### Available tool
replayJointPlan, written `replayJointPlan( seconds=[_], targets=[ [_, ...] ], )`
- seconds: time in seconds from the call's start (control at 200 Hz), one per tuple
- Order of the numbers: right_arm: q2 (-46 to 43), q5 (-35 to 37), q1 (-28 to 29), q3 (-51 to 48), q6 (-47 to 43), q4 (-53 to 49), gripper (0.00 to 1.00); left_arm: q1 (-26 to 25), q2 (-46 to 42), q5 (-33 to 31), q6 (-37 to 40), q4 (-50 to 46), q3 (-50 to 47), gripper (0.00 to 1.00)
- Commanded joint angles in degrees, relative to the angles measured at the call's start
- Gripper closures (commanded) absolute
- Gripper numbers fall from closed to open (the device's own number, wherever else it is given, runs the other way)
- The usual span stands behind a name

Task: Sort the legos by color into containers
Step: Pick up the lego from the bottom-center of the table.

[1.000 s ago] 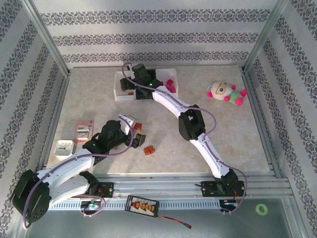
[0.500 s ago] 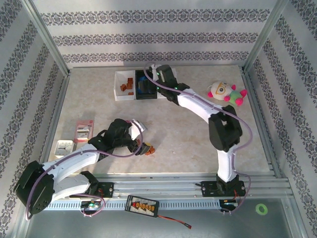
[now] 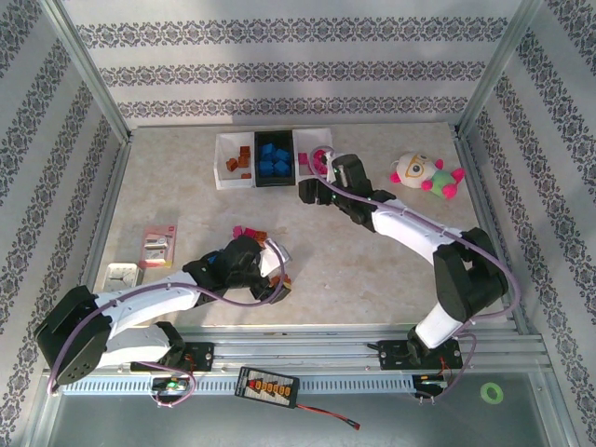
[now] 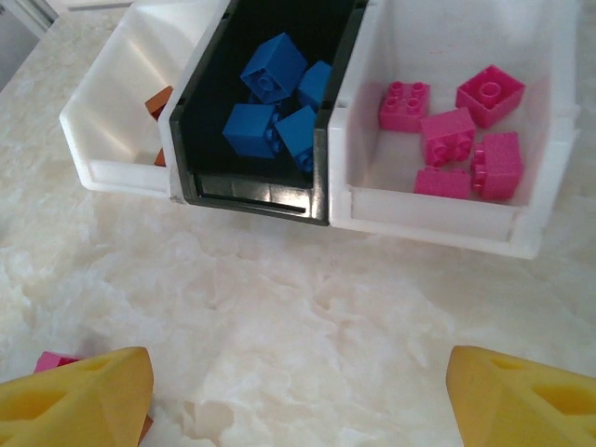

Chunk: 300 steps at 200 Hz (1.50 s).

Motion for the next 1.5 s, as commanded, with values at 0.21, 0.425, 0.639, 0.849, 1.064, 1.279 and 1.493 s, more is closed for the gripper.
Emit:
replayJointPlan(
  seconds=[0.21, 0.425, 0.639, 0.849, 1.064, 1.279, 1.493],
  targets=[
    [-3.99, 0.41, -0.89, -2.71, 3.23, 2.41, 0.18, -0.81, 5.9, -4.83, -1.73, 13.27, -6.22, 0.26],
    [-4.87, 1.67, -1.16, -3.57, 3.62, 2.32, 0.18, -0.81, 9.98, -3.09, -1.26, 16.26, -6.6, 0.38],
    [-4.77, 2.14, -1.42, -3.39, 3.67, 1.98, 0.17, -0.83, 6.34, -1.46, -1.0, 11.98, -6.97, 0.48],
    [-4.17, 1.55, -1.42, -3.08, 4.51, 2.32, 0.18, -0.81, 1.01, -0.3, -2.91, 8.84, -7.7, 0.52],
    [-4.09, 1.49, -1.38, -3.45, 5.15, 2.76, 0.18, -0.87, 0.79, -2.2, -4.65, 10.26, -9.32, 0.38],
    [-4.6, 1.54, -1.42, -3.92, 5.06, 2.67, 0.18, -0.82, 5.91, -1.27, -5.17, 14.39, -9.06, 0.4],
    [-4.65, 1.12, -1.42, -4.19, 5.29, 2.67, 0.18, -0.81, 12.0, -1.35, -5.76, 17.93, -7.33, 0.44]
  ],
)
